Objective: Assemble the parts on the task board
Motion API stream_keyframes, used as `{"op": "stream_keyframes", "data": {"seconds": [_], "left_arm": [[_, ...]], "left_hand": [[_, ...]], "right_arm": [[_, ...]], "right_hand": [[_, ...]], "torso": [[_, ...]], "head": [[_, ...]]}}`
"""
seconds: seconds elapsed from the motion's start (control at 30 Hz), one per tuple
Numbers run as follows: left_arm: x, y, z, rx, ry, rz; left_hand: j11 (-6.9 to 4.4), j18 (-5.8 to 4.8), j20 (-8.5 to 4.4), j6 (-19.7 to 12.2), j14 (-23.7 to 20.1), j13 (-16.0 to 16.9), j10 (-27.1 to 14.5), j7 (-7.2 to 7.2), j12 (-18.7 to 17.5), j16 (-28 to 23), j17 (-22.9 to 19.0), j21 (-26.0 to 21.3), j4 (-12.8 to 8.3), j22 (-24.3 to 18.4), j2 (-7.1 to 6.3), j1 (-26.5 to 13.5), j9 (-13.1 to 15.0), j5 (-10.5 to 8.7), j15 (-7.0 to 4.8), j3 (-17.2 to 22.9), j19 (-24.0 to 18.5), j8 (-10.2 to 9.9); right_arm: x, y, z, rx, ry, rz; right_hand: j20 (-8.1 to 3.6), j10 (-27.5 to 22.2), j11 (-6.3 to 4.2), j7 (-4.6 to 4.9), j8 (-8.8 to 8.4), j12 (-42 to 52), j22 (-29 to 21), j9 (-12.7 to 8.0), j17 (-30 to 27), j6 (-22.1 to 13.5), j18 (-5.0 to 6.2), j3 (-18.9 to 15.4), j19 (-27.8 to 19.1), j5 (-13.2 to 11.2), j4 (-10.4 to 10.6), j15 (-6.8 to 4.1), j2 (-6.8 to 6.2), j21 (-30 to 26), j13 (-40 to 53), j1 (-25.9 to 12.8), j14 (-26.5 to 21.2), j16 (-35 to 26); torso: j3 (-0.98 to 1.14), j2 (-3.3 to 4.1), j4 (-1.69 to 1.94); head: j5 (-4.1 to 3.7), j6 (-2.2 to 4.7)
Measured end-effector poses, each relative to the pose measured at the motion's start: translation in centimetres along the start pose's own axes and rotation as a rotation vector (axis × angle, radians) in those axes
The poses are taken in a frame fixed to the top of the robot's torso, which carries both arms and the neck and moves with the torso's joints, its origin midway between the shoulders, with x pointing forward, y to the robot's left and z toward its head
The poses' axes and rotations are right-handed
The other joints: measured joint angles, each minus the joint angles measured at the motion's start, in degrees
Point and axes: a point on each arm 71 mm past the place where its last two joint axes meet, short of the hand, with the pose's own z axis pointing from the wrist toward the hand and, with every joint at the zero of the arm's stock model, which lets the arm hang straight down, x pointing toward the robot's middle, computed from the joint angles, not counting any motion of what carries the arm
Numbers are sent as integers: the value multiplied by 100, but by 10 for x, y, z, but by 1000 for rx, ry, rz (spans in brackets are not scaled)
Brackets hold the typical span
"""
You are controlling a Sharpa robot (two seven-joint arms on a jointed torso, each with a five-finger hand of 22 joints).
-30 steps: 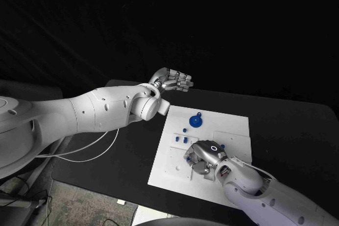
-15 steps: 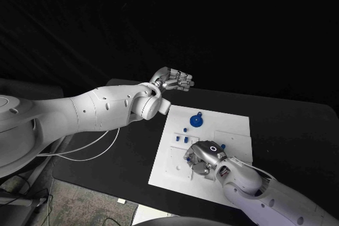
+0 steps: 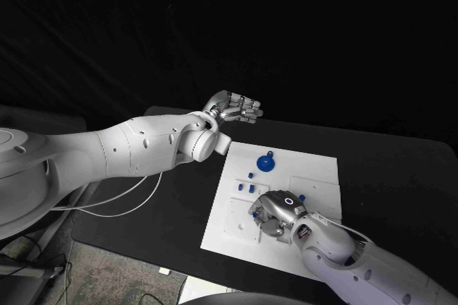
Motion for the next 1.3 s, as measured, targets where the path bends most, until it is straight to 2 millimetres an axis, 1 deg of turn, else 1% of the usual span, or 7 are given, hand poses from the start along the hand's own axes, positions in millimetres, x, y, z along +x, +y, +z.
{"op": "stream_keyframes", "data": {"seconds": [0.07,0.2,0.23,0.33,0.83,1.13,1.3], "left_arm": [[0,0,0,-1,0,0],[0,0,0,-2,1,0],[0,0,0,-2,1,0],[0,0,0,-3,1,0],[-1,1,0,-7,3,0],[-4,2,0,-10,-2,2],[-6,2,-1,-11,-5,3]], "left_hand": [[0,0,0,-21,0,0,0,-21,0,0,0,0,0,0,0,0,0,0,0,0,0,0],[0,0,0,-21,0,0,0,-21,0,0,0,0,0,0,0,0,0,0,0,0,0,0],[0,0,0,-21,0,0,0,-21,0,0,0,0,0,-1,0,0,0,0,0,0,0,0],[0,0,2,-21,-5,0,0,-21,0,0,0,0,0,-1,0,0,0,0,5,0,-3,0],[0,0,20,-21,-22,0,0,-21,0,0,0,0,0,-1,0,0,0,0,22,0,-21,0],[0,0,21,-21,-22,0,0,-21,0,0,0,0,0,-2,0,0,0,0,22,0,-20,0],[0,0,20,-21,-22,0,0,-21,0,0,0,0,0,-2,22,23,0,0,22,0,-20,0]], "right_arm": [[0,-1,-1,2,0,1],[1,-1,-1,1,-4,7],[2,-1,-2,2,-6,10],[2,-1,-2,3,-10,15],[-3,-3,-8,10,-46,41],[-45,-11,-13,33,-135,125],[-77,-23,-21,50,-180,160]], "right_hand": [[63,-207,50,50,14,2,-52,-6,-22,-168,83,-180,-2,2,7,51,-52,-64,10,-52,-14,1],[149,-619,157,109,17,-44,-194,-9,-104,-349,114,-634,-6,2,-10,126,-131,-203,-21,27,-49,4],[158,-775,212,94,17,-52,-241,-9,-129,-377,124,-770,2,2,-10,143,-134,-246,-44,84,-65,4],[169,-870,230,98,17,-39,-303,-13,-180,-444,128,-996,-10,2,-2,150,-95,-302,-31,182,-72,4],[179,-914,257,78,16,-44,-349,-13,-258,-503,130,-1092,-19,2,29,152,-107,-338,-32,216,-75,4],[200,-860,203,81,16,-44,-460,-13,-280,-608,125,-1781,2,157,214,183,-107,-236,-32,216,-43,130],[200,-636,143,79,16,-27,-428,-13,-217,-583,122,-1789,2,268,140,165,-5,-37,-33,189,-20,275]], "torso": [[0,0,-1],[-1,0,-1],[-1,0,-1],[0,0,-1],[3,1,-1],[1,-3,-7],[2,-3,-7]], "head": [[-2,1],[-10,-2],[-14,-2],[-22,-2],[-73,17],[-161,66],[-244,113]]}}
